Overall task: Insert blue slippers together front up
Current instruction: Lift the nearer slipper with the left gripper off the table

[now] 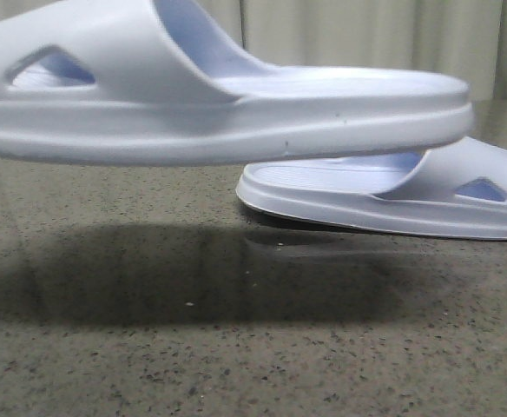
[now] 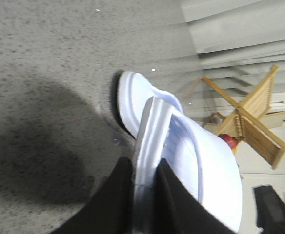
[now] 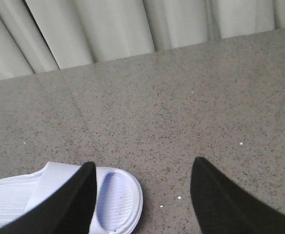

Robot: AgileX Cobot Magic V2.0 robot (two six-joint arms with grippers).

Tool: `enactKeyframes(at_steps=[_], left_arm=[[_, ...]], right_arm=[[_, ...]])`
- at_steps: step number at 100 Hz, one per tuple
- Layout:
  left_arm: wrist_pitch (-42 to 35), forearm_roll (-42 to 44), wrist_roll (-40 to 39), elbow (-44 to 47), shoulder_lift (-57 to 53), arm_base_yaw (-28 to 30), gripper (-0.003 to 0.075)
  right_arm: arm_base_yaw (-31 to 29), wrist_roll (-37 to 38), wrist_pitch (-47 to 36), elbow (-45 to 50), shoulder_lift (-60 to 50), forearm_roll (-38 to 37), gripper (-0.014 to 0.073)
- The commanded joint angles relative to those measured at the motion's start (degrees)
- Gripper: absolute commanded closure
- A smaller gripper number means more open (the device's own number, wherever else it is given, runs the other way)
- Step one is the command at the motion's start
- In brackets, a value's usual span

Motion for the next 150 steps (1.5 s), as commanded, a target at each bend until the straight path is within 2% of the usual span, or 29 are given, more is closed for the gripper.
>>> enactKeyframes(at_steps=[1,19,56,150], left_arm=[[0.87,-6.95,2.28,-1.85,-0.28,-0.04,0.0704],[0.48,-11.70,5.82,-1.85,-0.28,-0.04,0.0704],[-0.30,-11.76,6.44,-1.85,-0.28,-0.04,0.0704],[-1.09,-11.76,6.44,-1.85,-0.28,-0.04,0.0704]], right_arm=[[-0.27,-0.20,-6.33,-1.94,4.24,-0.90,0.0228],[-0.27,3.00,-8.66,-1.94,12.71,0.33,0.0228],[-0.27,3.12,-8.69,-1.94,26.75,16.10,0.0228],[-0.17,3.12,-8.41,-1.94,36.99,21.95,0.0228]])
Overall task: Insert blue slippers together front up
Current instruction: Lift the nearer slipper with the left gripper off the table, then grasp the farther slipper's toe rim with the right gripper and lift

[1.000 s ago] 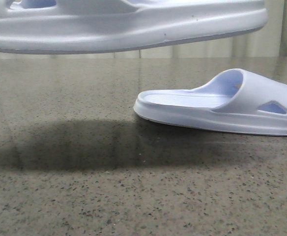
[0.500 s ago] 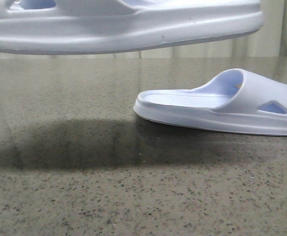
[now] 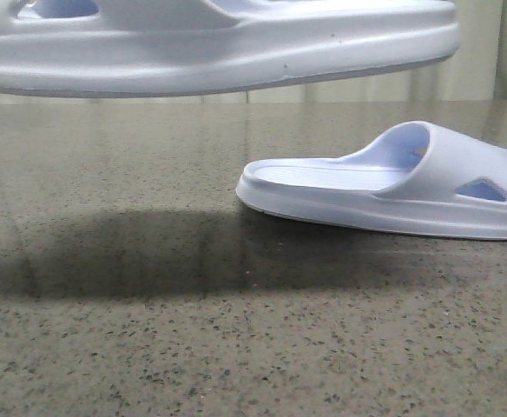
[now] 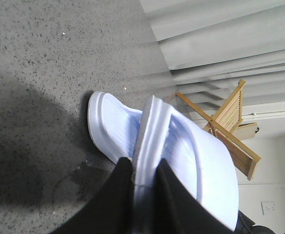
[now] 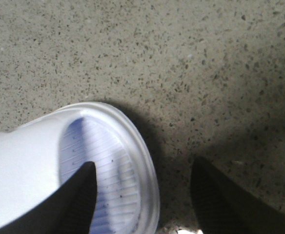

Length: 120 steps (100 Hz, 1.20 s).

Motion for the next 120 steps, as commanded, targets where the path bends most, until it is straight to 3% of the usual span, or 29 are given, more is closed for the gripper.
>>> enactKeyframes(at_steps=[1,25,60,76,94,120], left_arm=[[0.40,-3.66,0.14,-1.85,-0.28,-0.04,0.0704],[0.29,-3.66,0.14,-1.85,-0.28,-0.04,0.0704],[0.21,-3.66,0.14,-1.85,-0.28,-0.04,0.0704],[0.21,-3.66,0.14,-1.85,-0.28,-0.04,0.0704],[0.21,-3.66,0.14,-1.85,-0.28,-0.04,0.0704],[-0.05,-3.66,0.14,-1.85,-0.28,-0.04,0.0704]], right_arm=[[-0.17,0.00,-3.13,-1.94,0.51,1.14,0.0228],[-0.17,0.00,-1.69,-1.94,3.18,4.07,0.0240],[-0.06,-0.10,-0.27,-2.08,3.83,6.57,0.0358],[-0.06,-0.10,-0.98,-2.08,3.83,6.72,0.0468],[-0.06,-0.10,-4.07,-2.08,3.83,6.72,0.0701],[-0.06,-0.10,-13.41,-2.08,3.27,8.56,0.0701]])
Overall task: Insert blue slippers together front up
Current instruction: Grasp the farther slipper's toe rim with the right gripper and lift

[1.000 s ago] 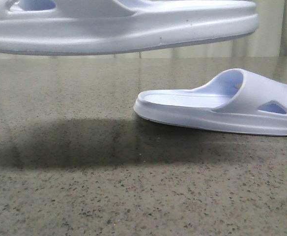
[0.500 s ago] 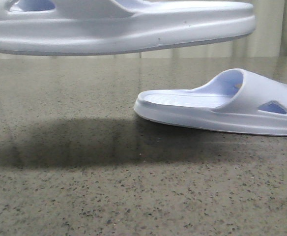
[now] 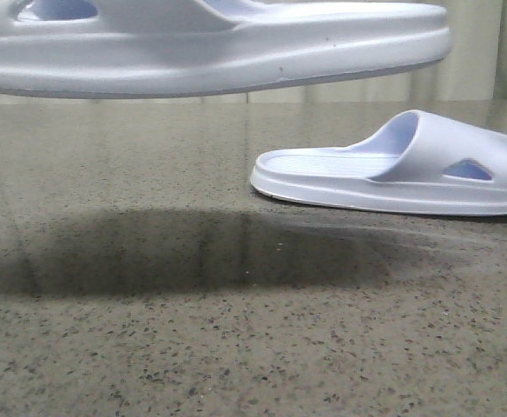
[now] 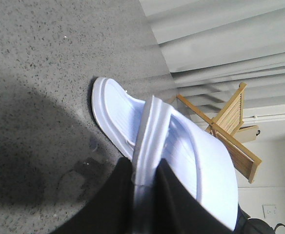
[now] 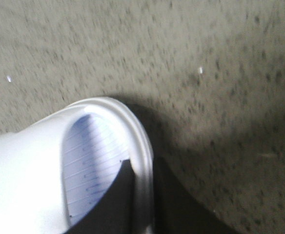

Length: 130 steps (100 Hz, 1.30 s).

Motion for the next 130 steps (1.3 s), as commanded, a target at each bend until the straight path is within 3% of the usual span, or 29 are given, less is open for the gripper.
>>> enactKeyframes(at_steps=[1,17,41,83,130], left_arm=[[0.56,-3.66,0.10,-1.85,-0.28,-0.04,0.0704],[0.19,-3.44,0.10,-1.85,-0.28,-0.04,0.0704],[-0.64,-2.51,0.10,-1.85,-0.28,-0.04,0.0705],[-1.15,-2.69,0.10,-1.85,0.97,-0.04,0.0704],[-2.59,-6.75,0.10,-1.85,0.97,-0.04,0.0704]], right_arm=[[-0.16,-0.20,-7.05,-1.40,-1.27,1.57,0.0701],[-0.16,-0.20,-10.63,-2.44,-4.80,1.83,0.0701],[-0.16,-2.86,-8.49,-9.15,-13.19,1.34,0.0701],[-0.16,-7.39,14.27,-26.25,-19.38,1.05,0.0701],[-0.16,-9.30,25.85,-27.16,-21.29,0.96,0.0701]])
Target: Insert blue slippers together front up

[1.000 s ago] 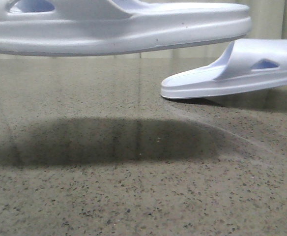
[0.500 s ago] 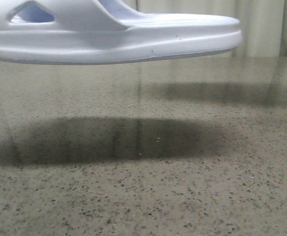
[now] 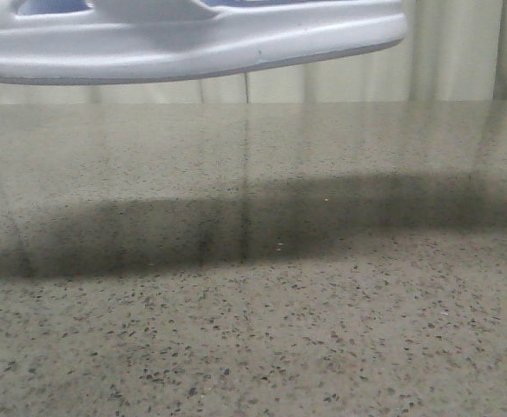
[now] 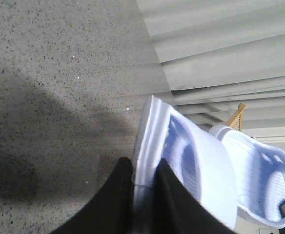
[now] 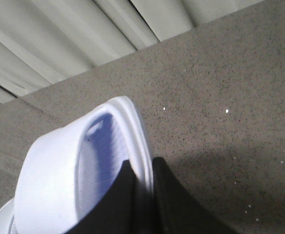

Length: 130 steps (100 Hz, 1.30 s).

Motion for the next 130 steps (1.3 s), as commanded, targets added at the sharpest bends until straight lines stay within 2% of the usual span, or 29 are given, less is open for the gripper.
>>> enactKeyframes(at_steps=[1,23,44,78,130], left_arm=[[0.89,-4.10,0.10,-1.85,0.15,-0.04,0.0704],[0.89,-4.99,0.10,-1.85,0.15,-0.04,0.0704],[1.05,-6.25,0.30,-1.85,0.15,-0.04,0.0704],[7.41,-14.50,5.22,-1.85,0.15,-0.04,0.0704],[14.86,-16.30,5.22,-1.85,0.15,-0.04,0.0704]], right_arm=[[-0.16,-0.97,-2.63,-1.97,-0.49,1.13,0.0701],[-0.16,-0.97,-0.72,-1.97,-0.49,2.58,0.0701],[-0.16,-4.66,0.01,-1.97,-0.49,8.78,0.0701],[-0.16,-4.92,-0.10,-1.86,0.40,8.76,0.0701],[-0.16,-5.44,-0.29,-1.41,8.48,8.76,0.0701]])
